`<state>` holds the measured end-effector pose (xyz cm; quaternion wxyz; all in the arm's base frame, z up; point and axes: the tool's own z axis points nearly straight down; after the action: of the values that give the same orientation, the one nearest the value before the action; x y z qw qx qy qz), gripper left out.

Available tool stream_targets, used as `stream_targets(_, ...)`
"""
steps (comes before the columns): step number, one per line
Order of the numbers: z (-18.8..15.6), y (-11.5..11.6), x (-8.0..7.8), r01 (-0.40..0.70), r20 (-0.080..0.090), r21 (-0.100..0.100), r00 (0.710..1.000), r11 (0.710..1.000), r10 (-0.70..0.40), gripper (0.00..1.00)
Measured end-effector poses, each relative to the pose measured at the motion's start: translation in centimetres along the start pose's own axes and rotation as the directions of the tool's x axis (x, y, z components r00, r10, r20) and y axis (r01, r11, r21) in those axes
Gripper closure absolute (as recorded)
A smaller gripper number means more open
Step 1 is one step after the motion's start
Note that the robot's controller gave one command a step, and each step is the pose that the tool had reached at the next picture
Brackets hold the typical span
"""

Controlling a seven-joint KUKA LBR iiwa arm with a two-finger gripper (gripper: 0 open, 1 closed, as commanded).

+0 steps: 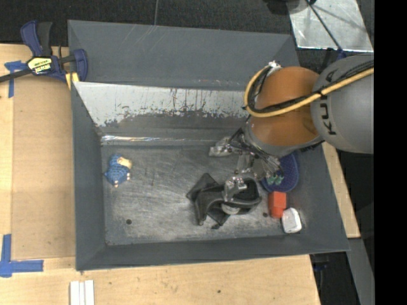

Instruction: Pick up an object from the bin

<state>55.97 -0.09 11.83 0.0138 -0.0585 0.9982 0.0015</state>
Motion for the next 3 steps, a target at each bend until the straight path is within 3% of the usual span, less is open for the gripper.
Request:
stream_targets(1, -0.02, 0.14, -0.08, 0.065, 0.003, -0.001, 0.998, 0.998, -0.065, 0.00)
stream_targets(2, 0.05, 0.13, -0.05, -0.014, 0.003, 0.001, 1.000, 1.000, 0.014, 0.00)
stream_targets(3, 0.16, 0.12, 0.17, -0.014, -0.008, 0.001, 1.000, 1.000, 0.014, 1.00)
